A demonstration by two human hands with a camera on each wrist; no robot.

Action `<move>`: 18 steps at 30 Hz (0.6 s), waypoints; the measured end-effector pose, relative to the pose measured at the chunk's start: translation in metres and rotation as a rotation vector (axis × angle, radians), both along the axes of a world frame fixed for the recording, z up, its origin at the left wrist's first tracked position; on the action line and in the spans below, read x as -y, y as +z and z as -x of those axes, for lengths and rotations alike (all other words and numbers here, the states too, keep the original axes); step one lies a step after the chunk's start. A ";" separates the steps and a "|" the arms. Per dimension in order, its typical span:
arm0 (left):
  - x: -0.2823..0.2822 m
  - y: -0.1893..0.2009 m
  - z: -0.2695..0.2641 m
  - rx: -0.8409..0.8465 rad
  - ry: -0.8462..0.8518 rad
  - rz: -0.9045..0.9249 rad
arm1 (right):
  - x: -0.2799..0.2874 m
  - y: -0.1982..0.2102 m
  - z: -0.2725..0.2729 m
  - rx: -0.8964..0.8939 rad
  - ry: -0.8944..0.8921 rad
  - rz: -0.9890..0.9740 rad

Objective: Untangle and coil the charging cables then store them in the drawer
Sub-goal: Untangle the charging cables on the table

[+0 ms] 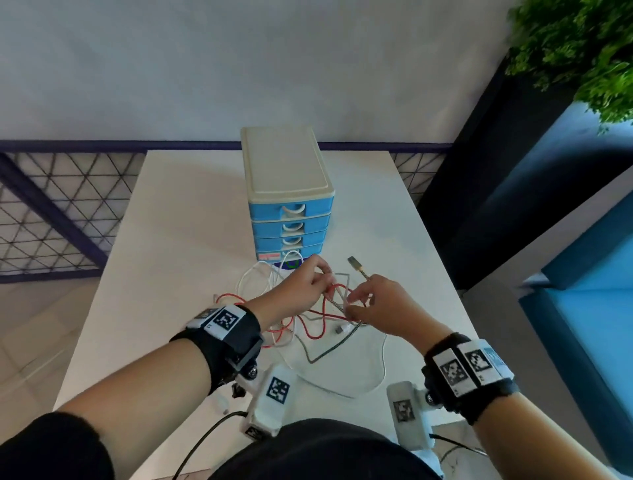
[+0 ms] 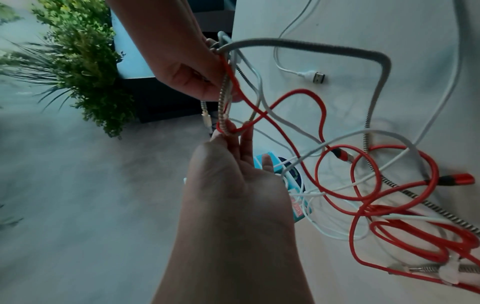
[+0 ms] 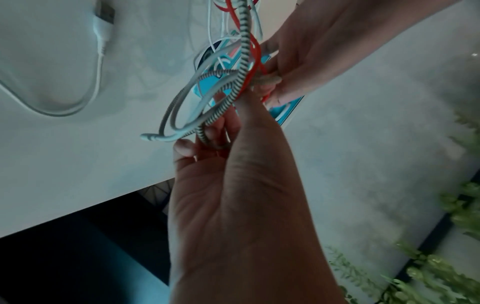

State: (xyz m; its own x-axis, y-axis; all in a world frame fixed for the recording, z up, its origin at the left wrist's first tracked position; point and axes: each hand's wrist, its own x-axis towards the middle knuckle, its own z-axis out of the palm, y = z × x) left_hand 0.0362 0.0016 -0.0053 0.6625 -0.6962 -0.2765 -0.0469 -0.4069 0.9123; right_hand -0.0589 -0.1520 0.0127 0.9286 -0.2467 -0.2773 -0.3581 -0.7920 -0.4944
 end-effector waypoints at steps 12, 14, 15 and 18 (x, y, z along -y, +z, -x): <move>-0.030 0.001 -0.022 0.589 -0.240 -0.233 | 0.020 0.001 0.005 -0.107 0.094 -0.037; -0.033 -0.005 -0.026 0.530 -0.151 -0.200 | 0.021 0.001 0.008 -0.141 0.172 -0.052; -0.034 -0.008 -0.028 0.521 -0.115 -0.202 | 0.022 0.002 0.009 -0.138 0.193 -0.083; -0.032 -0.014 -0.032 0.520 -0.009 -0.237 | 0.024 0.007 0.009 -0.129 0.249 -0.167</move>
